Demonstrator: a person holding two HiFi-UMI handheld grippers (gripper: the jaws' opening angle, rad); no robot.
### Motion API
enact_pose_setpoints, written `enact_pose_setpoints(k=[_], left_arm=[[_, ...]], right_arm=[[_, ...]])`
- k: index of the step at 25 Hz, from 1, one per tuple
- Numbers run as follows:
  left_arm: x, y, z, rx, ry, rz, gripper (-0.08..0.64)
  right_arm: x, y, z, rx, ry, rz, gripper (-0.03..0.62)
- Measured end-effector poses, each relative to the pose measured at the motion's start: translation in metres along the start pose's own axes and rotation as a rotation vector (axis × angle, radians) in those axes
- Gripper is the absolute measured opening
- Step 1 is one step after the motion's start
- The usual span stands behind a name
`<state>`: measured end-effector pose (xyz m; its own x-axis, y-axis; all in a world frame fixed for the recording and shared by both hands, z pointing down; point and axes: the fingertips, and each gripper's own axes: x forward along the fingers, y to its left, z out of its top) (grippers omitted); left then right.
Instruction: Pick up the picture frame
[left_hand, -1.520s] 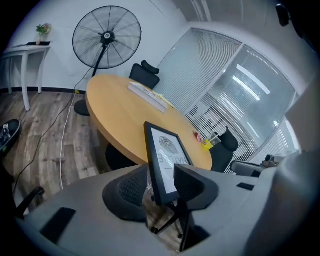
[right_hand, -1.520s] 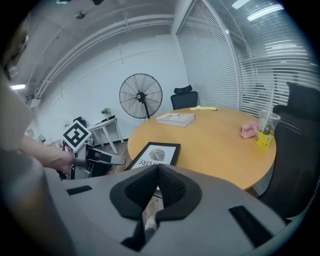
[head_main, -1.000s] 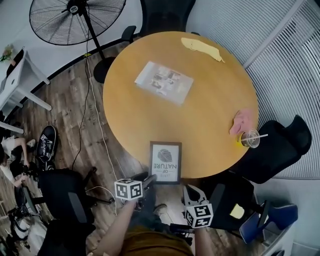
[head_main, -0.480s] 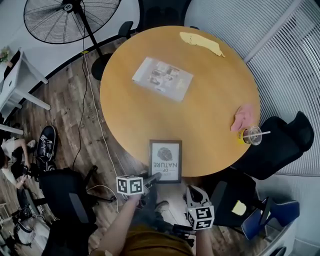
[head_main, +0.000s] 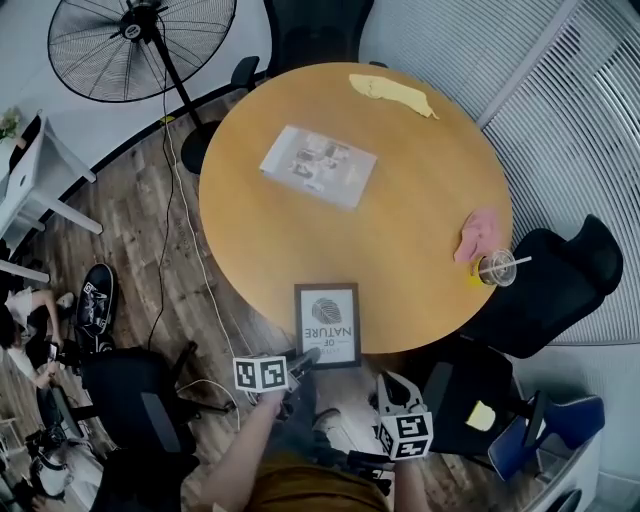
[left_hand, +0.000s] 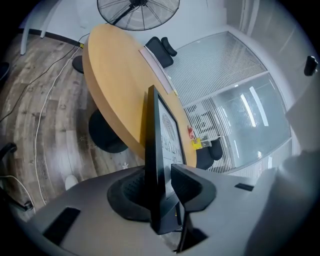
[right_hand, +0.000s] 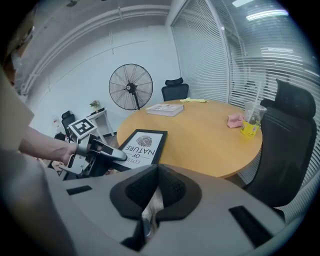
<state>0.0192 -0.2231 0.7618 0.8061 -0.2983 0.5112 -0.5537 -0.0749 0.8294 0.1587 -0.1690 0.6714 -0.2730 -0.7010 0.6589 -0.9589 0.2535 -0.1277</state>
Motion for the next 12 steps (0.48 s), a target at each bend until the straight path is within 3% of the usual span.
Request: enact_pose_setpoints(k=[12], left_arm=[[-0.015,-0.048,0.008,0.048,-0.087,-0.042,0.055]], right_arm=[[-0.02,0.0,0.009,0.038,-0.078,-0.02,0.012]])
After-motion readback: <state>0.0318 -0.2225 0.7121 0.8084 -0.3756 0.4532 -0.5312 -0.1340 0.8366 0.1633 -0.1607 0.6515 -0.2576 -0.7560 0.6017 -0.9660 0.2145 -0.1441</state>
